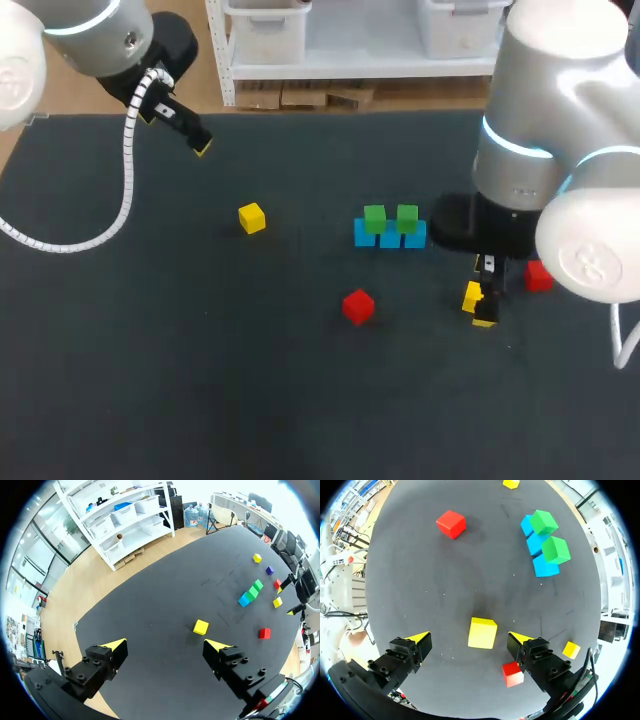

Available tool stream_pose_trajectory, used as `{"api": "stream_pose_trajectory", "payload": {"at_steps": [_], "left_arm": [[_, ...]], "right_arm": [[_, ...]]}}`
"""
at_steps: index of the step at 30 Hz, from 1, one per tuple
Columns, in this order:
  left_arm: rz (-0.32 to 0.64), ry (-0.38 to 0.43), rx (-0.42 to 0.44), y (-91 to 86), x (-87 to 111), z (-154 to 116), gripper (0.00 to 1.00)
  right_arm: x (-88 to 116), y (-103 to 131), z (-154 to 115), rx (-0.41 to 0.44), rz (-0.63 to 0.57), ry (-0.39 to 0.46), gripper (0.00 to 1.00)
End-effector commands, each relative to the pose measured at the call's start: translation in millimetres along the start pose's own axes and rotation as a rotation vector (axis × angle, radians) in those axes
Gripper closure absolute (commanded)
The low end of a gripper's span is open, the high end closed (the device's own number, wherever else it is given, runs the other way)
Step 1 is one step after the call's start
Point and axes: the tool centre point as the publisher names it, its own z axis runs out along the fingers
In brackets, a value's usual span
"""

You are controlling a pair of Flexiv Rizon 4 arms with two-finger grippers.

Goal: Place the blue cubes, place green cubes on the blue cubes, place the yellow cubes on the green cubes, then place the red cubes on the yellow cubes, and place purple cube on the red cubes.

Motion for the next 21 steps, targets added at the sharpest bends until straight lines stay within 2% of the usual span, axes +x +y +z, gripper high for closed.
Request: {"api": "stream_pose_trajectory", "payload": {"at_steps": [1,8,9,11,13,17,18,19,21], "left_arm": [[0.002,0.0,0.003,1.2,-0.6,0,0.0],[0.002,0.0,0.003,1.2,-0.6,0,0.0],[0.002,0.0,0.003,1.2,-0.6,0,0.0],[0.002,0.0,0.003,1.2,-0.6,0,0.0],[0.002,0.0,0.003,1.2,-0.6,0,0.0],[0.002,0.0,0.003,1.2,-0.6,0,0.0],[0.002,0.0,0.003,1.2,-0.6,0,0.0],[0.002,0.0,0.003,1.2,-0.6,0,0.0],[0.002,0.0,0.003,1.2,-0.6,0,0.0]], "right_arm": [[-3,-5,10,-0.016,0.008,0.005,0.0],[0,-8,18,-0.026,0.021,0.016,0.0],[1,-9,19,-0.027,0.021,0.018,0.15],[1,-9,21,-0.029,0.024,0.019,0.28],[2,-10,22,-0.031,0.026,0.023,0.5],[3,-11,22,-0.031,0.028,0.028,0.65],[3,-11,21,-0.03,0.025,0.029,0.78],[3,-11,20,-0.028,0.023,0.028,0.97],[4,-12,17,-0.022,0.02,0.027,1.0]]}}
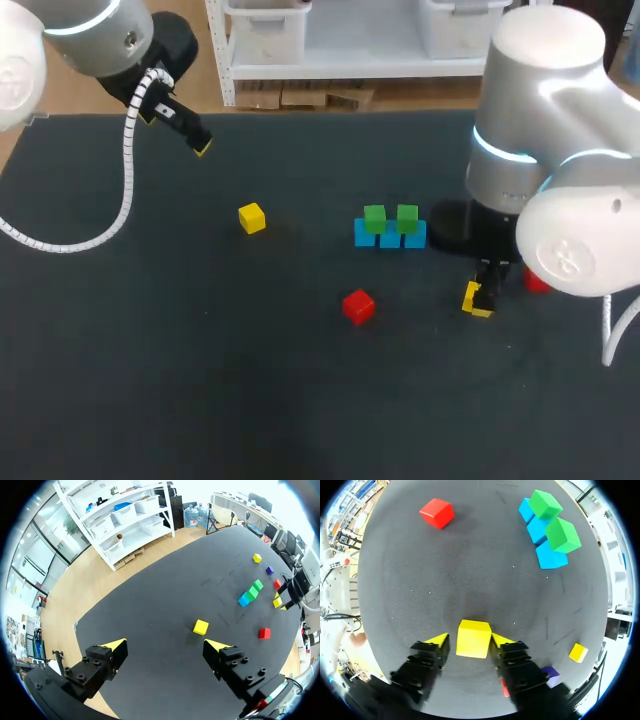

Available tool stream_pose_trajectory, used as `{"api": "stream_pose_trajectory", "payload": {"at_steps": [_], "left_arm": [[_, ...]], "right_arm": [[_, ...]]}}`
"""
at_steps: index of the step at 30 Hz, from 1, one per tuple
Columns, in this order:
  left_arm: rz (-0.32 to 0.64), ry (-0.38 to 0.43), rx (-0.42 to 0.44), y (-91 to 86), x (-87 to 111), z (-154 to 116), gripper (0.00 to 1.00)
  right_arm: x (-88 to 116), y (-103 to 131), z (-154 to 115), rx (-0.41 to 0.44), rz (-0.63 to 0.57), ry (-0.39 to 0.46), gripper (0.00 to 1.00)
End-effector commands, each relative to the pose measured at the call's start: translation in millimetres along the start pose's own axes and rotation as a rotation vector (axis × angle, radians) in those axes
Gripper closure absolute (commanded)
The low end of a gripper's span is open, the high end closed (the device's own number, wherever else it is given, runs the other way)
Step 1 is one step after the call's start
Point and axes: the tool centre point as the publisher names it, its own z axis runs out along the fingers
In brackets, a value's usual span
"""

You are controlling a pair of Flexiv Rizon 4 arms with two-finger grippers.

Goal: Place the blue cubes, place green cubes on the blue cubes, place the yellow cubes on the green cubes, then place the red cubes on the yellow cubes, and place purple cube on the red cubes.

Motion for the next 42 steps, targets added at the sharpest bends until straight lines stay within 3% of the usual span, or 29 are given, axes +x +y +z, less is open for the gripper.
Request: {"api": "stream_pose_trajectory", "payload": {"at_steps": [1,7,17,27,35,42], "left_arm": [[0.002,0.0,0.003,1.2,-0.6,0,0.0],[0.002,0.0,0.003,1.2,-0.6,0,0.0],[0.002,0.0,0.003,1.2,-0.6,0,0.0],[0.002,0.0,0.003,1.2,-0.6,0,0.0],[0.002,0.0,0.003,1.2,-0.6,0,0.0],[0.002,0.0,0.003,1.2,-0.6,0,0.0]], "right_arm": [[2,-1,-5,0.01,-0.003,-0.001,1.0],[5,-3,-21,0.039,-0.022,-0.007,1.0],[8,-10,-82,0.128,-0.078,-0.003,1.0],[-32,-12,-132,0.234,-0.189,-0.025,1.0],[-60,-20,-146,0.263,-0.273,-0.014,1.0],[-80,-35,-140,0.251,-0.29,-0.007,1.0]]}}
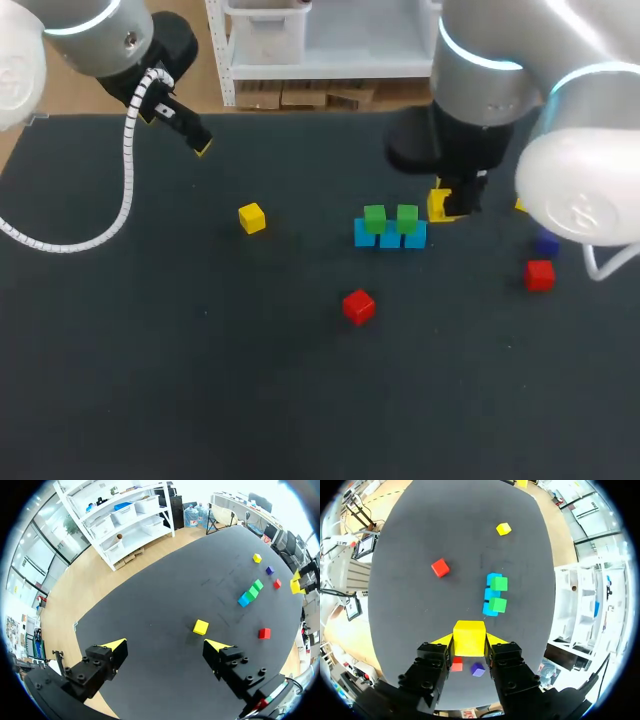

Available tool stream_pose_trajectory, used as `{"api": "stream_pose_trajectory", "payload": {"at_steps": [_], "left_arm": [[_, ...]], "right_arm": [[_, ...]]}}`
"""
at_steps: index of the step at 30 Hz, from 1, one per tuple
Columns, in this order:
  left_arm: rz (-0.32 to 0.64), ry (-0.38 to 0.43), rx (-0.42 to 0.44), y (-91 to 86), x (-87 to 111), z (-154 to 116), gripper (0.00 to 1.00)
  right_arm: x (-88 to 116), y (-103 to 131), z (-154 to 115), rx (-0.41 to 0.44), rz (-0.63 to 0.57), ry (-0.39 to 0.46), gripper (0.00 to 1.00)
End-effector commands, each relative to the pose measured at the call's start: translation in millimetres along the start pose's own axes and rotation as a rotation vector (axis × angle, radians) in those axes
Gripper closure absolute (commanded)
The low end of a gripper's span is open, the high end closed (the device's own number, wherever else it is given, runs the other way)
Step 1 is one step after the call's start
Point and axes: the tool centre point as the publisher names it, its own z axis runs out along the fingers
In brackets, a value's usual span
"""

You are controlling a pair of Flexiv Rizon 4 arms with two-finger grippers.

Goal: Place the blue cubes, place green cubes on the blue cubes, place the yellow cubes on the green cubes, then place the red cubes on the yellow cubes, and place purple cube on the red cubes.

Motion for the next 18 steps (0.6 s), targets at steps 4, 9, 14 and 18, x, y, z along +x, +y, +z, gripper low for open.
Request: {"api": "stream_pose_trajectory", "payload": {"at_steps": [4,9,14,18], "left_arm": [[0.002,0.0,0.003,1.1,-0.6,0,0.0],[0.002,0.0,0.003,1.1,-0.6,0,0.0],[0.002,0.0,0.003,1.1,-0.6,0,0.0],[0.002,0.0,0.003,1.1,-0.6,0,0.0]], "right_arm": [[-19,-25,20,-0.03,-0.006,0.009,1.0],[-29,-38,34,-0.042,-0.011,-0.005,1.0],[-35,-47,49,-0.062,-0.014,-0.012,1.0],[-39,-51,57,-0.073,-0.014,-0.01,1.0]]}}
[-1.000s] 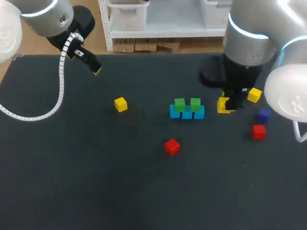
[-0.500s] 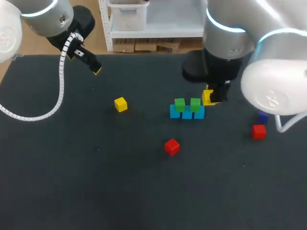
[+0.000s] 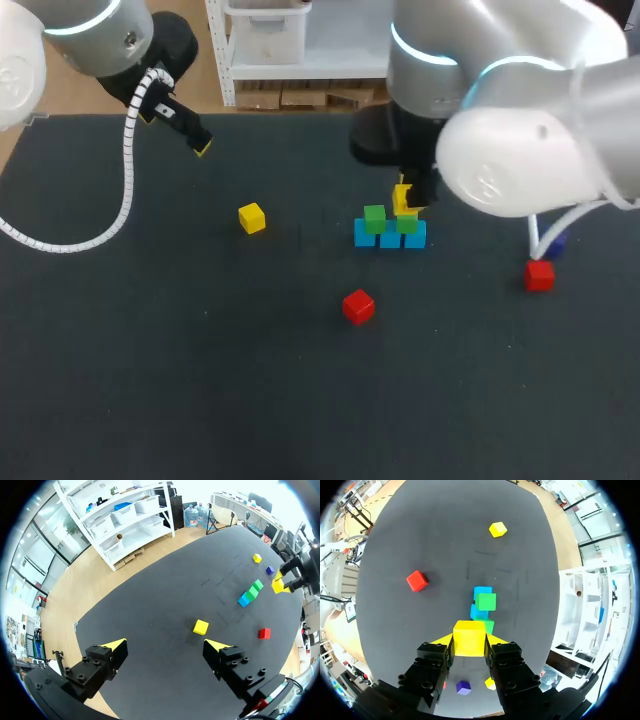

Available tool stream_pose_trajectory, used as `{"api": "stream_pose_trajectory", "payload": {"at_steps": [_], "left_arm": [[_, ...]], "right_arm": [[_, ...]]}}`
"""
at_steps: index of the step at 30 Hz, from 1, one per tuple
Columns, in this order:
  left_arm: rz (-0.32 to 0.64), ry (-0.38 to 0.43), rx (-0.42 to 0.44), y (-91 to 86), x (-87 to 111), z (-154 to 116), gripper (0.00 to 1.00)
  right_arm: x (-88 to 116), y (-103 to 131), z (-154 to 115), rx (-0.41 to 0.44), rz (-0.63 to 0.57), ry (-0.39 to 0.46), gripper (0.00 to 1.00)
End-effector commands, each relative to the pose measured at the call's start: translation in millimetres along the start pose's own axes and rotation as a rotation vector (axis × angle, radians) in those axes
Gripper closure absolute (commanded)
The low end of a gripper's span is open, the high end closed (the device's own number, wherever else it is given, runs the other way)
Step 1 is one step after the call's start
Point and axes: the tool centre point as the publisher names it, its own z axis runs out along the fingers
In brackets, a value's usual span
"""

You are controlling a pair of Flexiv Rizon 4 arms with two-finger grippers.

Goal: Place the blue cubes, place green cubes on the blue cubes, place the yellow cubes on the green cubes, then place the red cubes on the yellow cubes, and place purple cube on the red cubes.

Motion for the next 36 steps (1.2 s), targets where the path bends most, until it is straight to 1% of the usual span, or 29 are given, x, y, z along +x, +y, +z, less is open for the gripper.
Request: {"api": "stream_pose_trajectory", "payload": {"at_steps": [1,9,20,36], "left_arm": [[0.002,0.0,0.003,1.2,-0.6,0,0.0],[0.002,0.0,0.003,1.2,-0.6,0,0.0],[0.002,0.0,0.003,1.2,-0.6,0,0.0],[0.002,0.0,0.003,1.2,-0.6,0,0.0]], "right_arm": [[-7,-10,9,-0.031,0.0,0.007,1.0],[-12,-17,20,-0.052,-0.011,0.011,1.0],[-12,-25,32,-0.079,-0.015,0.027,1.0],[-8,-28,42,-0.103,0.002,0.039,1.0]]}}
